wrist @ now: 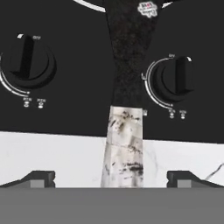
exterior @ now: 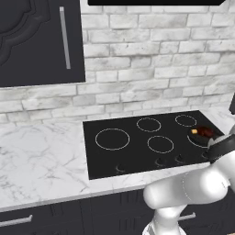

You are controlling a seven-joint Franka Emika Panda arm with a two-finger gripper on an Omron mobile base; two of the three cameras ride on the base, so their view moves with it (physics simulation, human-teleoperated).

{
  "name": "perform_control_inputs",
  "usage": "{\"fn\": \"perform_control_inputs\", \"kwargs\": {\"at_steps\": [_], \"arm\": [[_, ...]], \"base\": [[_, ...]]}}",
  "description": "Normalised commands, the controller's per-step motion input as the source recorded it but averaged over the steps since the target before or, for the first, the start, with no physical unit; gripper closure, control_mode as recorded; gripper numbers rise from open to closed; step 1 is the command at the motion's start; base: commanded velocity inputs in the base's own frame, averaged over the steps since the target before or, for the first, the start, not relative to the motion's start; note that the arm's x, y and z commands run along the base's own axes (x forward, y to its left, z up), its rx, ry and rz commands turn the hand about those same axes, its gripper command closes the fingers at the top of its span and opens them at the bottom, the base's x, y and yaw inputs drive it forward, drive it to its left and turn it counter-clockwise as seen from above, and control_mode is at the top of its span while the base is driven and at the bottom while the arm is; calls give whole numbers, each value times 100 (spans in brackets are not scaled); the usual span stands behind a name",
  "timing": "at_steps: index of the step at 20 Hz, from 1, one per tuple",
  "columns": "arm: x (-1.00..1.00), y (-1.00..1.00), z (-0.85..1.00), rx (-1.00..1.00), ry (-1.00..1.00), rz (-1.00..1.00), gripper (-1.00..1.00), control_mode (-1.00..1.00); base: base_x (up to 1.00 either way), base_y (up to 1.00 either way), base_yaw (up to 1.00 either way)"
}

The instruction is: Pick up the pan with the steak in it and place it on the dining table. Then place the steak on the plate.

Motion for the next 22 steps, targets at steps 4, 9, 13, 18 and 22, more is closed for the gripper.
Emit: {"fn": "perform_control_inputs", "kwargs": {"at_steps": [4,9,13,18,22], "arm": [[0,0,-30,1,0,0,-100,-100],[5,0,-23,0,0,0,-100,-100],[11,-22,-22,1,0,1,-100,-100],[3,-11,-3,2,0,0,-100,-100],[0,-2,0,0,0,0,-100,-100]], "base": [[0,0,0],[0,0,0],[0,0,0],[0,0,0],[0,0,0]]}}
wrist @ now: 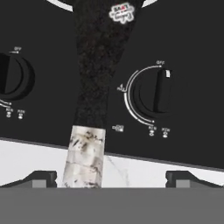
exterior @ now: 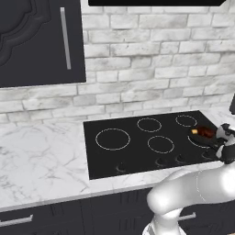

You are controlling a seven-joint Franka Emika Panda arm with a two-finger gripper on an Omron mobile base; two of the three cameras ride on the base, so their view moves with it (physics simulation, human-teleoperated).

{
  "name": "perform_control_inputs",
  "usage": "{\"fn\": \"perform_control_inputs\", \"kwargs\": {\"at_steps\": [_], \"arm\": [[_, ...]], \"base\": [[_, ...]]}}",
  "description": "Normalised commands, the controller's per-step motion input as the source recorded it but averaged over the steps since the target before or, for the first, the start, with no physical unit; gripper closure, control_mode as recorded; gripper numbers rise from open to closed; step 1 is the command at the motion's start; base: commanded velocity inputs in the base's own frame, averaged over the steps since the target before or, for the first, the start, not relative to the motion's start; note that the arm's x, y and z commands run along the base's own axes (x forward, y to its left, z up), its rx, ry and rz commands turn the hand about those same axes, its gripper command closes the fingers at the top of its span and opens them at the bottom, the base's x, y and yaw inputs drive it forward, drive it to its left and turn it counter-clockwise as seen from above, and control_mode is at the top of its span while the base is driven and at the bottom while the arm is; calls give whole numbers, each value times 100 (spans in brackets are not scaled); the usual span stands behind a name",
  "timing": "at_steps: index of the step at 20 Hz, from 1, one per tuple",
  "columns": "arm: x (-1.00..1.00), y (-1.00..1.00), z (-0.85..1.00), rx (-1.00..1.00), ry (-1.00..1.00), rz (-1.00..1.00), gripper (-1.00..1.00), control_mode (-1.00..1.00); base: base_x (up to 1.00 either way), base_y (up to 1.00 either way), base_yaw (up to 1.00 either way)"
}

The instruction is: Pick up the pan with the steak in it and place it on the dining table. Then place the steak on the plate.

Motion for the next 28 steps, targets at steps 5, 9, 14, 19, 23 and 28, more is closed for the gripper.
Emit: {"fn": "perform_control_inputs", "kwargs": {"at_steps": [5,9,14,19,23,28], "arm": [[-4,5,-15,-1,0,0,-100,-100],[-12,21,-57,-5,7,0,-100,-100],[-7,6,-75,-5,9,0,-100,-100],[-23,0,-89,0,6,0,-100,-100],[-16,3,-60,-1,4,0,100,-100],[-2,0,0,0,0,0,100,-100]], "base": [[0,0,0],[0,0,0],[0,0,0],[0,0,0],[0,0,0],[0,0,0]]}}
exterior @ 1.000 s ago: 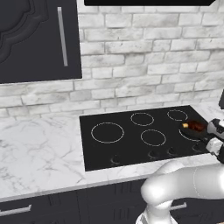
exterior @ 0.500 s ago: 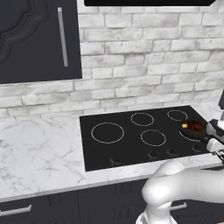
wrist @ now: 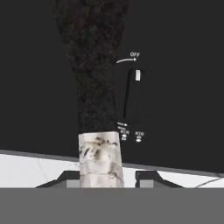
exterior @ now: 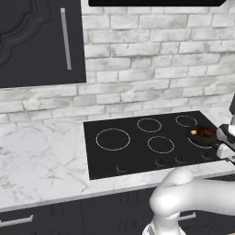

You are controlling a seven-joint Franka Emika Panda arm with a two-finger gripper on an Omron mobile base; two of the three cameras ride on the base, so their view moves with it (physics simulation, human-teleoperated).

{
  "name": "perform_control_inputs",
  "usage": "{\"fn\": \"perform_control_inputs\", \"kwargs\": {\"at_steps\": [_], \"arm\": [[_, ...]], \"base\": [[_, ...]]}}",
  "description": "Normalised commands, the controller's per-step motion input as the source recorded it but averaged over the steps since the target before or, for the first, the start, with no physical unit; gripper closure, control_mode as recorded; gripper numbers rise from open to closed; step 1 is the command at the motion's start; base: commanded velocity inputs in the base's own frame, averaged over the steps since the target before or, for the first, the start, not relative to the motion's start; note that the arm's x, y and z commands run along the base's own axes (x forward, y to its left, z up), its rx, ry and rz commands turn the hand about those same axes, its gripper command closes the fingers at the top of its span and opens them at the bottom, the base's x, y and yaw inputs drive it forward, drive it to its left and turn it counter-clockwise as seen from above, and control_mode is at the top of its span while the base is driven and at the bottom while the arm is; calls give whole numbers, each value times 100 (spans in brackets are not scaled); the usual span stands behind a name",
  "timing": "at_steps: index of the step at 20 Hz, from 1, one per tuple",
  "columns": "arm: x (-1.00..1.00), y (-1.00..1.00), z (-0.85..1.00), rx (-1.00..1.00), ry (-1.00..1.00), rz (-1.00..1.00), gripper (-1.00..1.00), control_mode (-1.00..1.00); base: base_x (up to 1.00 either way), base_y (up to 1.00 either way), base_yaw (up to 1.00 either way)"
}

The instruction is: Pick up the pan with the steak in it and place it on the dining table. Then place the steak on the plate.

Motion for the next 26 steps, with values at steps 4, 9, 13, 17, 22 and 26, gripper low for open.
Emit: {"fn": "perform_control_inputs", "kwargs": {"at_steps": [4,9,13,17,22,26], "arm": [[-11,0,39,4,-10,0,100,-100],[-12,1,69,4,-15,0,100,-100],[-23,13,80,2,-12,0,100,-100],[-33,44,64,0,-3,3,100,-100],[-29,81,46,-3,0,6,100,-100],[-43,98,36,-8,0,9,100,-100]], "base": [[0,0,0],[0,0,0],[0,0,0],[0,0,0],[0,0,0],[0,0,0]]}}
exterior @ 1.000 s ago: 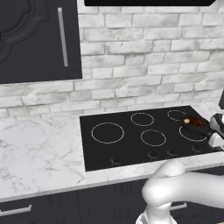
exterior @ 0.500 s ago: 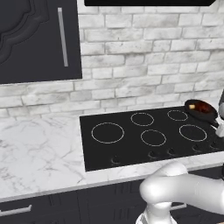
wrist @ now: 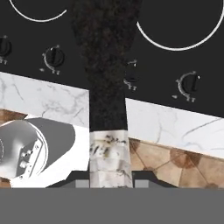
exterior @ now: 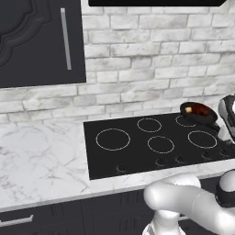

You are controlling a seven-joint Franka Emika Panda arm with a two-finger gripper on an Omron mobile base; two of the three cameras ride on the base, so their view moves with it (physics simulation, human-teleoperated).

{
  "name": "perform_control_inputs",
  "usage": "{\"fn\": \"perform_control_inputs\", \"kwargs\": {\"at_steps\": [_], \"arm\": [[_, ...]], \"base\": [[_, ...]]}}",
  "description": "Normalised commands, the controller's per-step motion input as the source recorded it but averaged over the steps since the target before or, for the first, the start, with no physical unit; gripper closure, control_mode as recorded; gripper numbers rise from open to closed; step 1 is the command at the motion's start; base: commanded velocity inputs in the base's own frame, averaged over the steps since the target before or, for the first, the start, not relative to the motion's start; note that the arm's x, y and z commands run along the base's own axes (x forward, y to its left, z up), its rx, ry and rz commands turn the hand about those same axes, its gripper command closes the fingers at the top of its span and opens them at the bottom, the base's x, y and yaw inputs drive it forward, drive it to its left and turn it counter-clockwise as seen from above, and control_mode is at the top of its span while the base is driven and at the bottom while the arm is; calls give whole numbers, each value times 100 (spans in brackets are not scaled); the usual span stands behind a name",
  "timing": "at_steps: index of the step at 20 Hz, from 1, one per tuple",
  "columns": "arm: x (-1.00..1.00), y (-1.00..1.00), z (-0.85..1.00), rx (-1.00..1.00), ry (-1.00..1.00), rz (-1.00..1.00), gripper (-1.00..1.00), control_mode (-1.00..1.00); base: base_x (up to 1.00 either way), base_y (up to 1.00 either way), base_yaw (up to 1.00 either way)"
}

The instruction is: Pick up the pan with the steak in it and place it on the dining table. Then place the steak on the plate.

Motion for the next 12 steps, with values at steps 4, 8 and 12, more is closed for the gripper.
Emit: {"fn": "perform_control_inputs", "kwargs": {"at_steps": [4,8,12], "arm": [[-49,90,36,-10,1,13,100,-100],[-46,86,40,-11,1,14,100,-100],[-43,77,39,-6,1,16,100,-100]], "base": [[0,0,0],[0,0,0],[0,0,0]]}}
